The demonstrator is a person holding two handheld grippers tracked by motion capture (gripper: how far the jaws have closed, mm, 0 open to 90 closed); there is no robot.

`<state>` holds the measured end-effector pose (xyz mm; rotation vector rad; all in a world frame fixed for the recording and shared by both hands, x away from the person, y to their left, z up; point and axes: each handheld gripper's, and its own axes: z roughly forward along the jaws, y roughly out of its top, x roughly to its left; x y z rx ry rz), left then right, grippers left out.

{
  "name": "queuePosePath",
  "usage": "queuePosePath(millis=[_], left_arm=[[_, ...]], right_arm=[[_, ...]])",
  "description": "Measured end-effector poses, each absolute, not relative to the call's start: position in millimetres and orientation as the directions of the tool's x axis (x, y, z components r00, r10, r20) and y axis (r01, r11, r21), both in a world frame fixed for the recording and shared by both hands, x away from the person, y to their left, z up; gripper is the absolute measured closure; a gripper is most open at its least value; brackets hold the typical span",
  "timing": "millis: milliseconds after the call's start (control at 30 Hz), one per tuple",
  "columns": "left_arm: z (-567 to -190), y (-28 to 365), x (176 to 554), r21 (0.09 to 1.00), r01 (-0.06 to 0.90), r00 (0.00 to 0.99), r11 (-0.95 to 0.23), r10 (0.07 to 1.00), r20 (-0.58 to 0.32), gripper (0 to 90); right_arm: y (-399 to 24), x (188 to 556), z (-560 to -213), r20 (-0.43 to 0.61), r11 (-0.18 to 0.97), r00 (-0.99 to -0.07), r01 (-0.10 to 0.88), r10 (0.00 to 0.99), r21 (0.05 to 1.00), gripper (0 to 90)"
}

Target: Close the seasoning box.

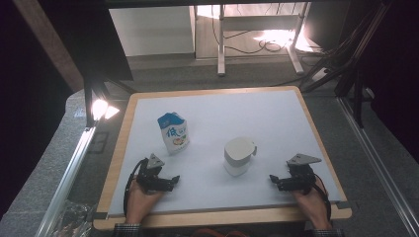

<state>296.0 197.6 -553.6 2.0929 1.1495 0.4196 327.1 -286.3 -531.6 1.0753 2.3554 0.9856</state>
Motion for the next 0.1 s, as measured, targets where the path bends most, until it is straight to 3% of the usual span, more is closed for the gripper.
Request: queuePosePath(millis=[100], left_arm=[[-553.5, 197.7, 296.1, 0.711, 0.605, 0.552, -0.359, 0.832, -0.05, 7.3]], right_arm=[[-286.5, 326.1, -532.2, -0.044, 0.463, -0.639, 0.506, 0.768, 0.728, 11.3]])
